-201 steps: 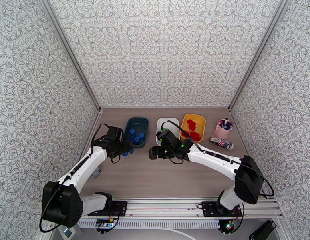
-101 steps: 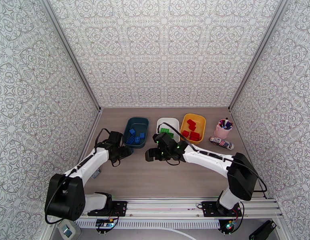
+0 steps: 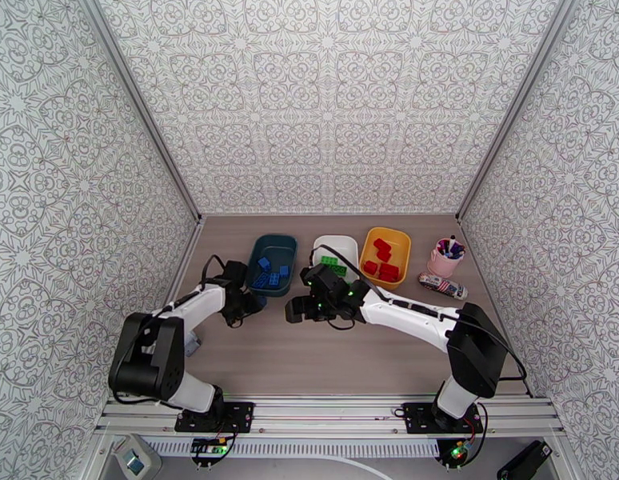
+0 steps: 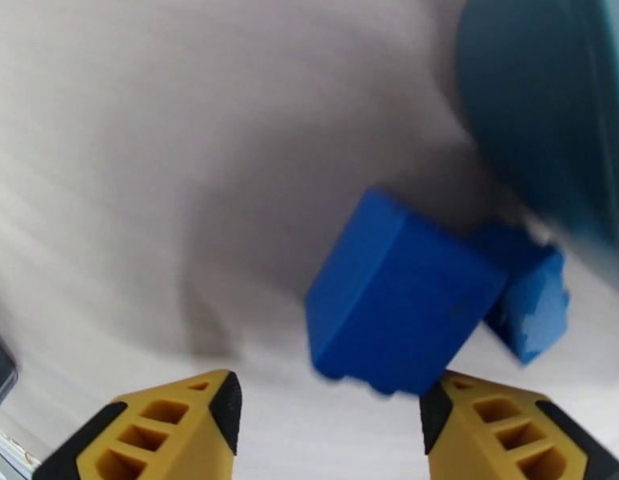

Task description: Sort the legos into containers by color

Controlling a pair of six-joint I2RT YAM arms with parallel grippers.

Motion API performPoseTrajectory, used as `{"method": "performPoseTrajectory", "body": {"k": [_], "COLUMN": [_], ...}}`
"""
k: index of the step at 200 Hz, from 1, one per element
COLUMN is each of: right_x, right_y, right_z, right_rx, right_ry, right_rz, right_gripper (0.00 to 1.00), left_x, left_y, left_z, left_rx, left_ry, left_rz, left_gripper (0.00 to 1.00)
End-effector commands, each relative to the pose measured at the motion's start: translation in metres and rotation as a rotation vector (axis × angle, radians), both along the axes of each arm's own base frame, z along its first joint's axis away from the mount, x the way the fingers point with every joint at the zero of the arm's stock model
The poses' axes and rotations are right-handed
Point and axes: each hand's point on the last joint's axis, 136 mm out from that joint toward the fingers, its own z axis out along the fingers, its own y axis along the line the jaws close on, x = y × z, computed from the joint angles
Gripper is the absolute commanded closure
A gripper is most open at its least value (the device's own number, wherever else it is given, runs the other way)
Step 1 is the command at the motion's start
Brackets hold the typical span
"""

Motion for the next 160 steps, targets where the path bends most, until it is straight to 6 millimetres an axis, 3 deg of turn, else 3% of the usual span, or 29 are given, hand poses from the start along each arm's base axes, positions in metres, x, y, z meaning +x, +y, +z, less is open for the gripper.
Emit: {"method": "performPoseTrajectory", "body": {"k": [1,43,86,115,160], "right_x": [0.001,0.001,0.002,0.003,0.006], "right_y": [0.005,0.004,0.005,0.006,0.007], "right_z": [0.006,0.006,0.005,0.004,0.004], "right_rx": [0.008,0.001,-0.006,-0.006,-0.014], "right_ry": [-0.006,-0.005,-0.006,-0.004,-0.011], "right_rz": [0.0,0.0,0.003,0.003,-0.001], "right_gripper": [0.16,0.16,0.15,0.15,0.16], "left_x": [0.025,0.038,0.042,0.036,0.011], "left_y": [0.006,0.009,0.009,0.007,0.0], "left_z": [0.007,-0.001,-0.002,0.005,0.018], "left_rx": [0.024,0.046,0.045,0.039,0.004], "left_ry": [-0.052,-0.029,-0.029,-0.045,-0.074], "left_rz": [-0.013,-0.03,-0.037,-0.037,-0.02], "left_gripper": [0.36,0.37,0.46,0.54,0.62]}}
